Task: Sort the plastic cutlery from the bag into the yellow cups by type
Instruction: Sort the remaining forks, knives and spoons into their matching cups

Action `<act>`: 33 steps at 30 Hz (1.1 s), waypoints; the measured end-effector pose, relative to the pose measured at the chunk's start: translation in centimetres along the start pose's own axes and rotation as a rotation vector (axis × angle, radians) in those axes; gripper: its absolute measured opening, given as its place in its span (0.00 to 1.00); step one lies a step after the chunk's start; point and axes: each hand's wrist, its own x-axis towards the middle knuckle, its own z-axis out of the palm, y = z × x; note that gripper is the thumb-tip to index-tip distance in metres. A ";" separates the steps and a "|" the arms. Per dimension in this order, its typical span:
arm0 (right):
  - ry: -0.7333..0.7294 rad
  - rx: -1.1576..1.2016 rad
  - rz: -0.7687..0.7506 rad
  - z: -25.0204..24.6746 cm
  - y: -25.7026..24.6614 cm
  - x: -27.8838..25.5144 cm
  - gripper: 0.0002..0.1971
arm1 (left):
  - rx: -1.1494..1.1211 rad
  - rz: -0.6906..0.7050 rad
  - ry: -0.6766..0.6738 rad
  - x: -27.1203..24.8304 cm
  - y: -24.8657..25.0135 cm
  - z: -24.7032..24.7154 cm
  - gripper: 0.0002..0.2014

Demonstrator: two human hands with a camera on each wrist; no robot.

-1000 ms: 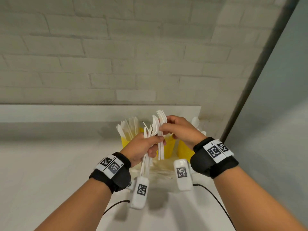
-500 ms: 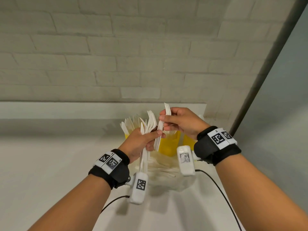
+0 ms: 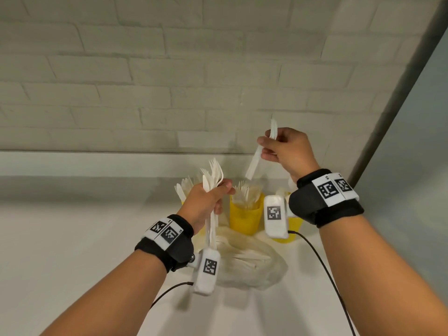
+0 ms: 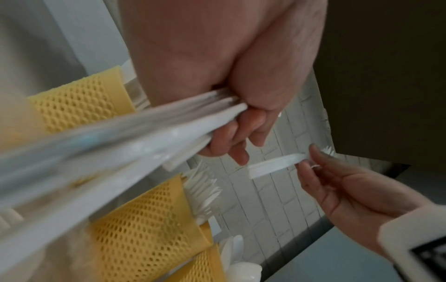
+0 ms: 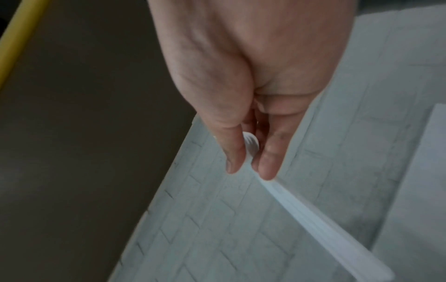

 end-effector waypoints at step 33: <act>-0.483 -0.277 0.110 1.1 2.5 -5.1 0.19 | -0.092 -0.007 -0.315 -2.8 0.2 3.3 0.09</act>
